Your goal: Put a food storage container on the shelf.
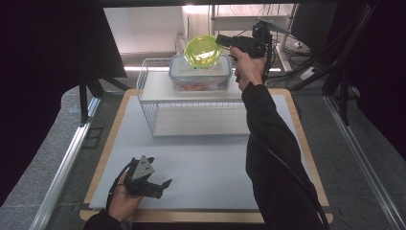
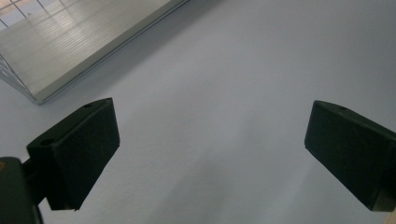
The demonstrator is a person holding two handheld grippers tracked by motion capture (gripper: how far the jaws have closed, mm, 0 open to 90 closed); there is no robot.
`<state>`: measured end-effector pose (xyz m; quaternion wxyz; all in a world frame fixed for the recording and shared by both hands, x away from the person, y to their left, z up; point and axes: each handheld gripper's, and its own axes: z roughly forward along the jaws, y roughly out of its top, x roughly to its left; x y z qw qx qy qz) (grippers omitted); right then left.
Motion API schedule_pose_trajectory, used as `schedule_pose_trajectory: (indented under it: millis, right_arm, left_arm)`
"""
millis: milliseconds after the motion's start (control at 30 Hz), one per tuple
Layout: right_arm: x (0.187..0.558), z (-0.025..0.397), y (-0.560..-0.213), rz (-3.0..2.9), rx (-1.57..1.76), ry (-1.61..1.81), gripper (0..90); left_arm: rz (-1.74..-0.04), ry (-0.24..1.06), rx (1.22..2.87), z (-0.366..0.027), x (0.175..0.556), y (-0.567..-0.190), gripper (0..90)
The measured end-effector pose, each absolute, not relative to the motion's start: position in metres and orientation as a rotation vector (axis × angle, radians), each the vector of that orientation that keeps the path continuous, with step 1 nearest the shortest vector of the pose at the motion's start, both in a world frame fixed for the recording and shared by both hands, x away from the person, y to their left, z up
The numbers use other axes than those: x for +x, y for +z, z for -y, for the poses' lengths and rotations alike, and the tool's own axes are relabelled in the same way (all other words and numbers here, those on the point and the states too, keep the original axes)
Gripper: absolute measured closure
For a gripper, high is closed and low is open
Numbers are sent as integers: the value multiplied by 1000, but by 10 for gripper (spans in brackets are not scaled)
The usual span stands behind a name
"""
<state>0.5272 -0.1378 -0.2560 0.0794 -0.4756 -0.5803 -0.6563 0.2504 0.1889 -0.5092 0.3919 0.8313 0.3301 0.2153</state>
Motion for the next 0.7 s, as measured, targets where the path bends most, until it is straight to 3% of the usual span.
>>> schedule_pose_trajectory:
  millis: [333, 700]
  right_arm:
    - [540, 138, -265, 1754, -1524, -1975, 805]
    - [535, 142, -259, 1983, -1542, -1977, 649]
  left_arm:
    - [-831, 539, 2119, -189, 251, -510, 32]
    - [-822, 537, 2139, -186, 250, -511, 33]
